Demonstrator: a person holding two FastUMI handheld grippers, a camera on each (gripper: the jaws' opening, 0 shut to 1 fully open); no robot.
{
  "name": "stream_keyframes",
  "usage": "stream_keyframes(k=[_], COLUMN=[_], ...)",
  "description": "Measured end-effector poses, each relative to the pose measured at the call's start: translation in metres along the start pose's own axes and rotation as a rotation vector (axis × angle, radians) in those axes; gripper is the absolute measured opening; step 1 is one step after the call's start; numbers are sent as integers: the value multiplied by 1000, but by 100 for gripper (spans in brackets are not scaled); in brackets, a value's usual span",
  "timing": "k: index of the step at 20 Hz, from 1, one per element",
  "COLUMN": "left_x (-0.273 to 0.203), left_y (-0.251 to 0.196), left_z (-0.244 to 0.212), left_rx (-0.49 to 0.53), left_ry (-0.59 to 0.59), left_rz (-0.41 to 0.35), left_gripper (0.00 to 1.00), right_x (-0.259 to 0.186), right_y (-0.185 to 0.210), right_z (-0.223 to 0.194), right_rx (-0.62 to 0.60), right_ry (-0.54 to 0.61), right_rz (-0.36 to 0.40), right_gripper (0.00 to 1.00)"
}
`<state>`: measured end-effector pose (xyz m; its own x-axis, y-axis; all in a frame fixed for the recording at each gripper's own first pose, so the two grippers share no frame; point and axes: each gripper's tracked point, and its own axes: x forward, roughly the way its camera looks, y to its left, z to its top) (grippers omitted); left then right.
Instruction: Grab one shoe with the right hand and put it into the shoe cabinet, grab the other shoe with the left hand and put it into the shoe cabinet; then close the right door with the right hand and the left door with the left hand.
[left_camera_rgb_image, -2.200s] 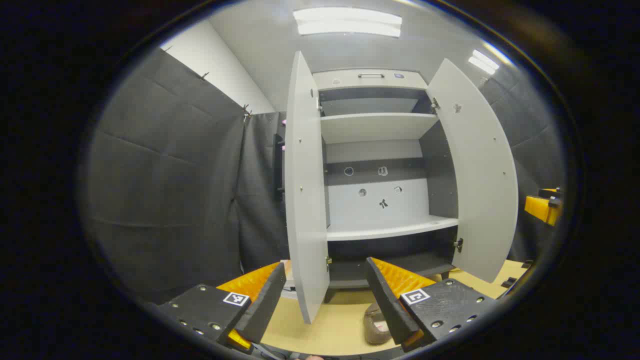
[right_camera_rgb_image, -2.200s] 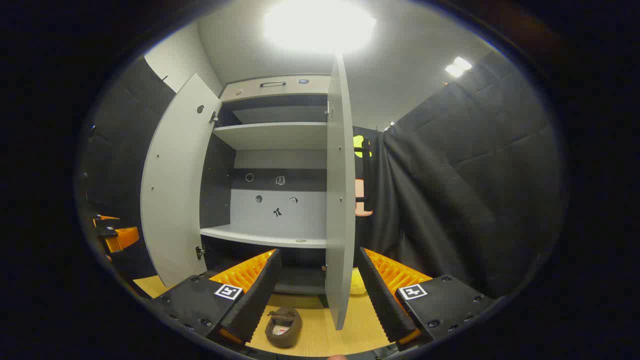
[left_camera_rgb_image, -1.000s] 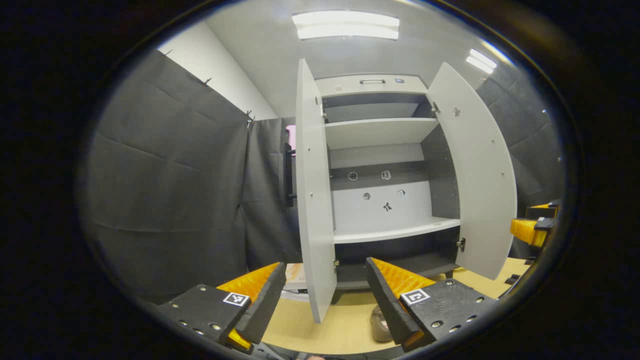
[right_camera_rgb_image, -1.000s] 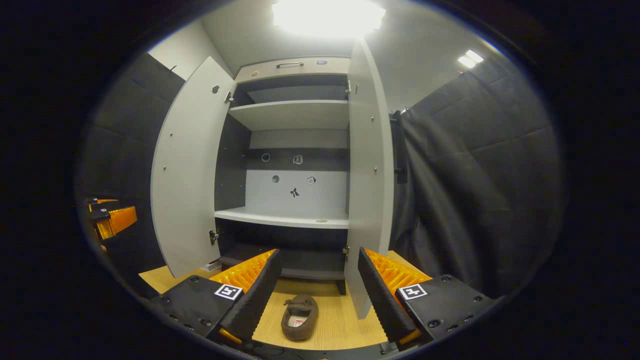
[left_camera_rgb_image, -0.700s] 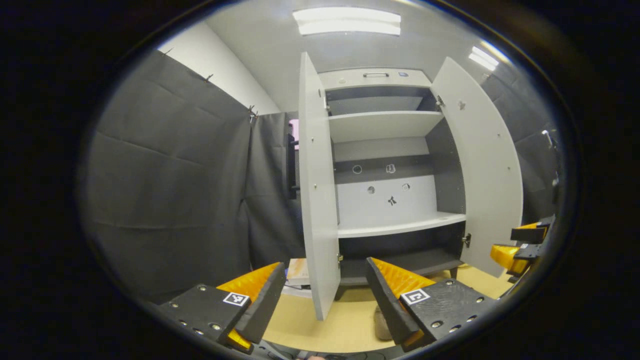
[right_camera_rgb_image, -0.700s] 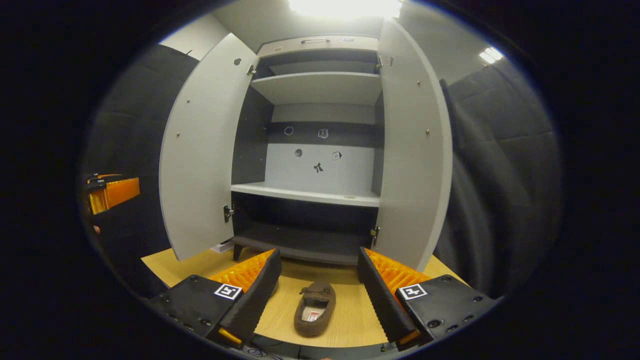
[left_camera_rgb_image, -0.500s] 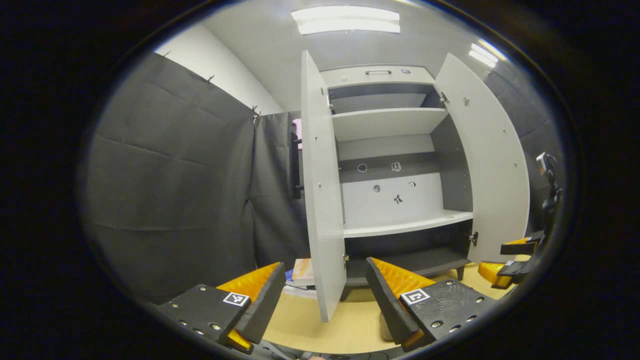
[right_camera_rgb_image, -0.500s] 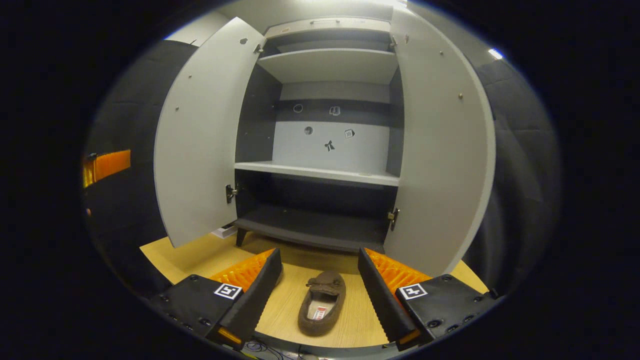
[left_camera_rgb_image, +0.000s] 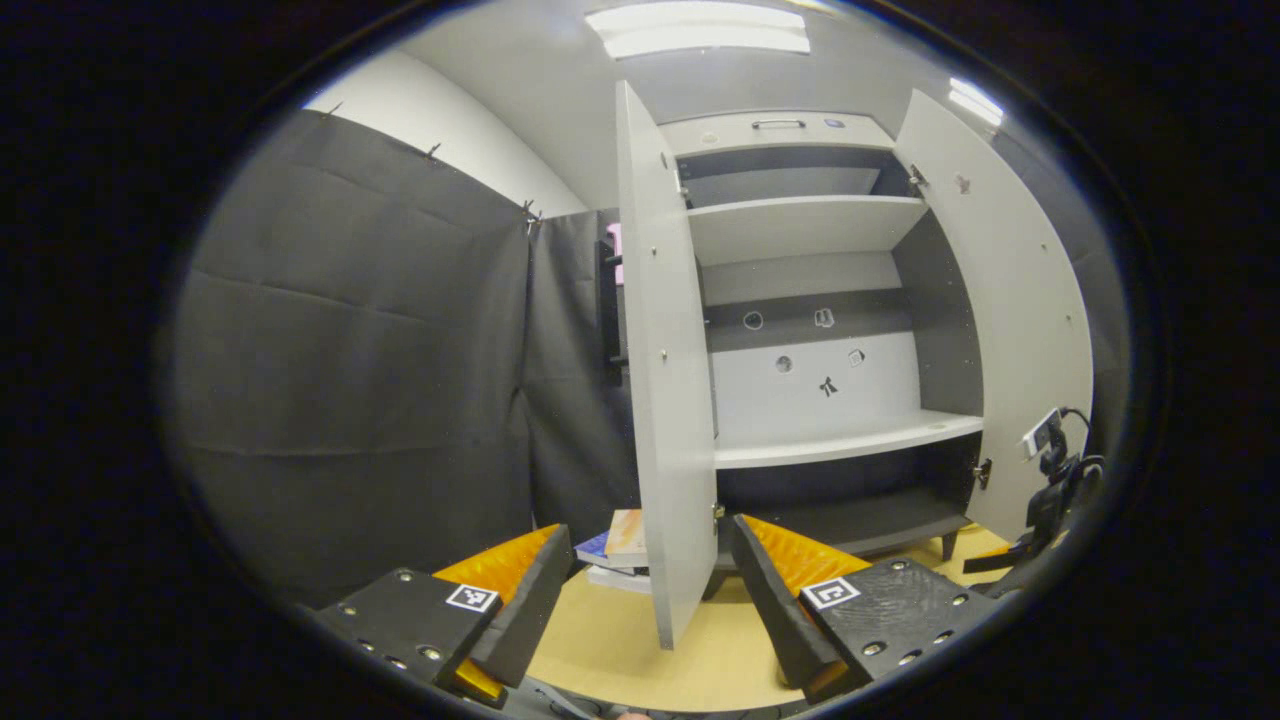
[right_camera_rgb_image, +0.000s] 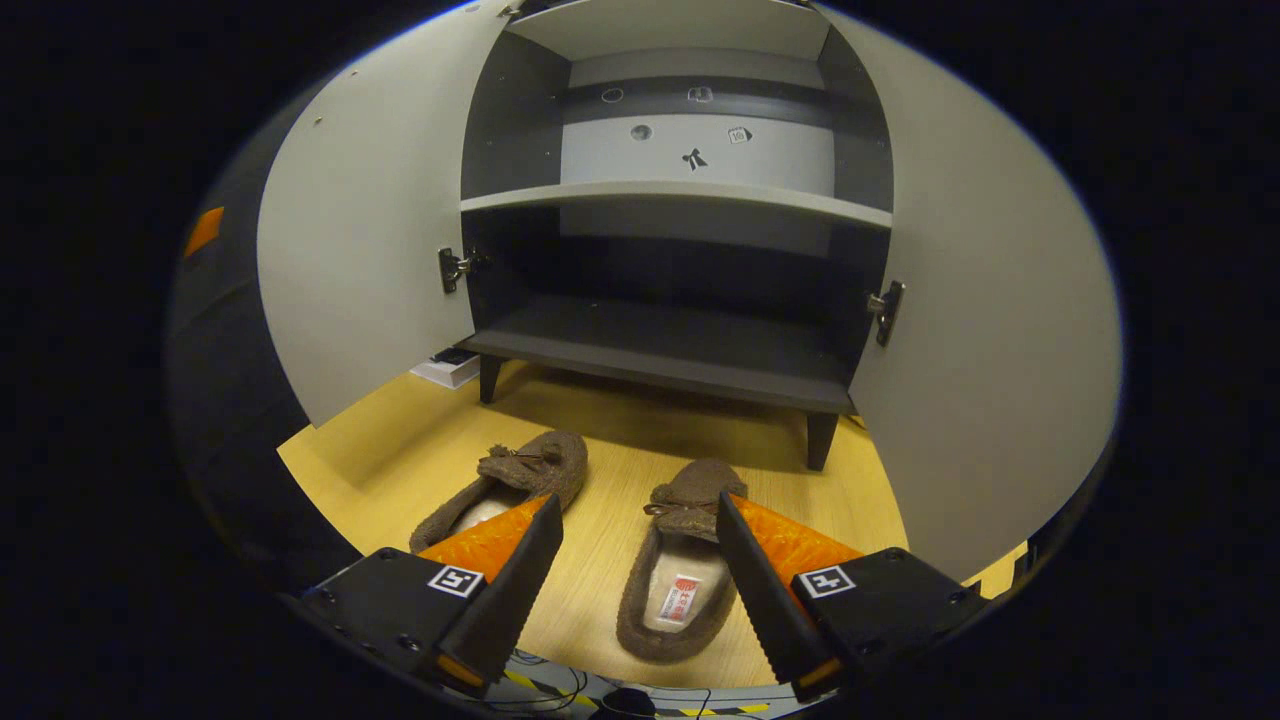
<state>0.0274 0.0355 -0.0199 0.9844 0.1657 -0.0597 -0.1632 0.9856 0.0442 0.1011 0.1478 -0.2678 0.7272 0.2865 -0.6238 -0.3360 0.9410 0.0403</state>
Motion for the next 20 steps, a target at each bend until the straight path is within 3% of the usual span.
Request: stream_keyframes(k=[5,13,16,18,19,20], left_x=[7,12,11,11,11,11], left_y=[2,6,5,7,6,5], left_z=[-12,-18,-18,-15,-14,-14], left_rx=[0,2,8,12,10,7], left_ry=[31,51,51,43,39,39], left_rz=[16,16,3,6,5,-1], left_gripper=[94,94,94,94,94,94], right_x=[24,56,61,63,62,62], right_y=[3,-1,-10,-3,-4,-5], right_z=[-34,-73,-81,-80,-80,-78], right_rx=[54,64,22,32,39,59], right_ry=[134,281,322,328,337,332], right_rz=[7,-44,-91,-58,-48,-47], right_gripper=[95,74,46,11,7,11])
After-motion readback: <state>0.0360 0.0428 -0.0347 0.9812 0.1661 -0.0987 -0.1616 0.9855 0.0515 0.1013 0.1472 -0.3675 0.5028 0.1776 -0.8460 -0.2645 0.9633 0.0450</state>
